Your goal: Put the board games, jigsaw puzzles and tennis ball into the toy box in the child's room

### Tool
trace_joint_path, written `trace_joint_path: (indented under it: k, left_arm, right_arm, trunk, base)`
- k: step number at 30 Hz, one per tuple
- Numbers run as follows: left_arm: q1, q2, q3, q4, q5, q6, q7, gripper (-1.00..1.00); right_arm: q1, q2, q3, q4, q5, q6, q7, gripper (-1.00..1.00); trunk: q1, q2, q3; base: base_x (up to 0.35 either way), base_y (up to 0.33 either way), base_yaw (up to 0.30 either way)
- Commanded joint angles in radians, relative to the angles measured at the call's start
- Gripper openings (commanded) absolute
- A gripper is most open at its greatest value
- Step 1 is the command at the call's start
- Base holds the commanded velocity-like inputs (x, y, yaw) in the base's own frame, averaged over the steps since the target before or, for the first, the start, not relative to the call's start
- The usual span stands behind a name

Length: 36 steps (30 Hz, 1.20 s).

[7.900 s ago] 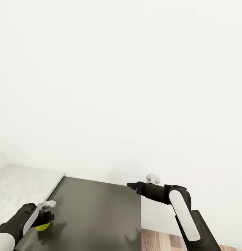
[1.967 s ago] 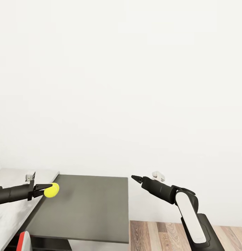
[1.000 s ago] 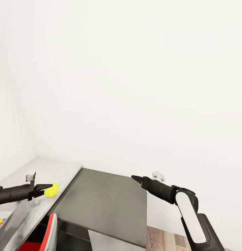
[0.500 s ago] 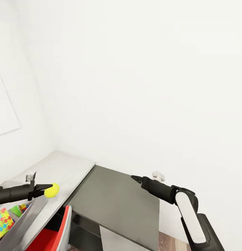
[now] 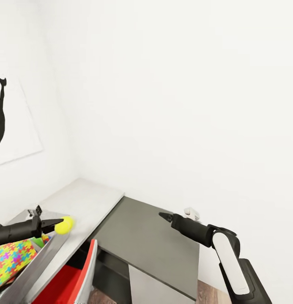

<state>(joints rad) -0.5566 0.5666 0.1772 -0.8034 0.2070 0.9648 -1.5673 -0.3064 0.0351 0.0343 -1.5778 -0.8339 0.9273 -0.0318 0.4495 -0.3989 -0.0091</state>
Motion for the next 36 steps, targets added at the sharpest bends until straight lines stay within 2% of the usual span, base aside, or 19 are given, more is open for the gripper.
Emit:
trace_joint_path:
  k: [1,13,16,22,36]
  left_arm:
    - [0.001,0.002,0.000,-0.001,0.000,-0.007,-0.003,-1.00]
    - [0.006,0.020,0.008,0.001,0.006,-0.033,-0.003,-1.00]
    - [0.006,0.031,0.008,0.004,0.007,-0.035,-0.003,-1.00]
    - [0.006,0.058,0.010,0.010,0.006,-0.036,-0.003,-1.00]
    - [0.006,0.069,0.015,0.020,0.000,-0.029,-0.003,-1.00]
  right_arm:
    - [0.000,0.000,-0.001,-0.001,-0.004,0.004,-0.003,1.00]
    - [0.000,0.000,-0.001,-0.001,-0.004,0.004,-0.003,1.00]
    - [0.000,0.000,-0.001,-0.001,-0.004,0.004,-0.003,1.00]
    - [0.000,0.000,-0.001,-0.001,-0.004,0.004,-0.003,1.00]
    - [0.000,0.000,-0.001,-0.001,-0.004,0.004,-0.003,1.00]
  trunk:
    - [0.000,-0.001,-0.001]
    - [0.000,-0.001,-0.001]
    - [0.000,-0.001,-0.001]
    - [0.000,-0.001,-0.001]
    - [0.000,-0.001,-0.001]
  base:
    - [-0.006,0.000,0.263]
    - [-0.001,0.000,0.282]
    - [0.000,0.000,0.169]
    - [0.000,0.000,0.033]
    - [0.000,0.000,0.001]
